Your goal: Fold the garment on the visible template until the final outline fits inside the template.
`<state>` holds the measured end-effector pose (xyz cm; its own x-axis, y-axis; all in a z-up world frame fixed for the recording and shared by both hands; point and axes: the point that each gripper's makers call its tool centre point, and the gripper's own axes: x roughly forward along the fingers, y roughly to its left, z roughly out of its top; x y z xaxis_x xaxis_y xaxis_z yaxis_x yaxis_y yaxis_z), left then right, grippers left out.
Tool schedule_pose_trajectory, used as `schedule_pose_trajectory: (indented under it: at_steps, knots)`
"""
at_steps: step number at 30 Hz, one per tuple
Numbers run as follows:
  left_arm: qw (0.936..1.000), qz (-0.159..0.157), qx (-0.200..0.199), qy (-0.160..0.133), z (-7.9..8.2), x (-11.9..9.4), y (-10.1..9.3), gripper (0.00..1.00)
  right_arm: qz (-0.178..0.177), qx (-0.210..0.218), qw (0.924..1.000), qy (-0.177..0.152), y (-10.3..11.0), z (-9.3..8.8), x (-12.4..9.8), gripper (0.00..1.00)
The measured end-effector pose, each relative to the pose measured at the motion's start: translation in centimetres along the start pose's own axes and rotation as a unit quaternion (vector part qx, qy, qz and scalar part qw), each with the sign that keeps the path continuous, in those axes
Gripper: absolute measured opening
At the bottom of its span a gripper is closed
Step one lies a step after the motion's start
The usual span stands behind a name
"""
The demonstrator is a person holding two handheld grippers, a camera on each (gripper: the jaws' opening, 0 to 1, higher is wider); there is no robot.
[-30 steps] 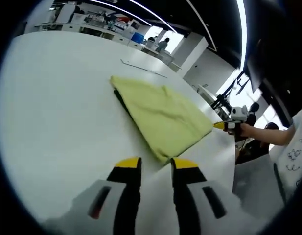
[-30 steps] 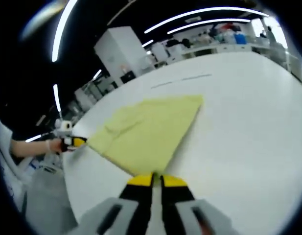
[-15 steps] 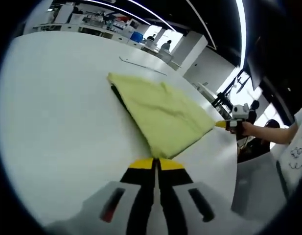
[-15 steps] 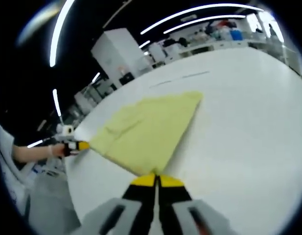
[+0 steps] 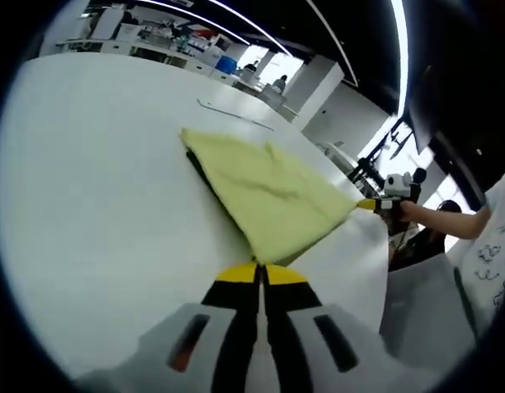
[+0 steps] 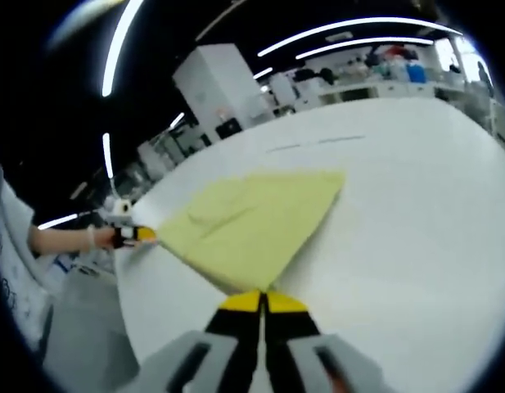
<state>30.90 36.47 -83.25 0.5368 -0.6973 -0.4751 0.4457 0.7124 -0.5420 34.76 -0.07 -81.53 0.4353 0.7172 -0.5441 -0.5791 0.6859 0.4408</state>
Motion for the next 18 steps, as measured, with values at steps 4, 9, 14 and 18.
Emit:
schedule_pose_trajectory:
  at_steps: [4, 9, 14, 18]
  knots:
    - [1.0000, -0.003, -0.001, 0.001, -1.1, -0.7, -0.9, 0.00, 0.000, 0.010, 0.9999, 0.004, 0.4, -1.2, -0.4, 0.00]
    - [1.0000, -0.006, 0.001, 0.007, -2.6, -2.0, -1.8, 0.00, 0.007, 0.011, 0.9998, 0.014, 1.7, -3.1, -1.1, 0.00]
    - [1.0000, -0.005, -0.006, 0.004, -3.6, -2.8, -2.7, 0.00, 0.013, 0.015, 0.9997, 0.015, 3.1, -4.1, -1.6, 0.00]
    - [1.0000, 0.000, -0.001, 0.003, -4.1, -3.1, -3.0, 0.00, 0.016, 0.025, 0.9994, 0.016, 3.4, -4.7, -1.8, 0.00]
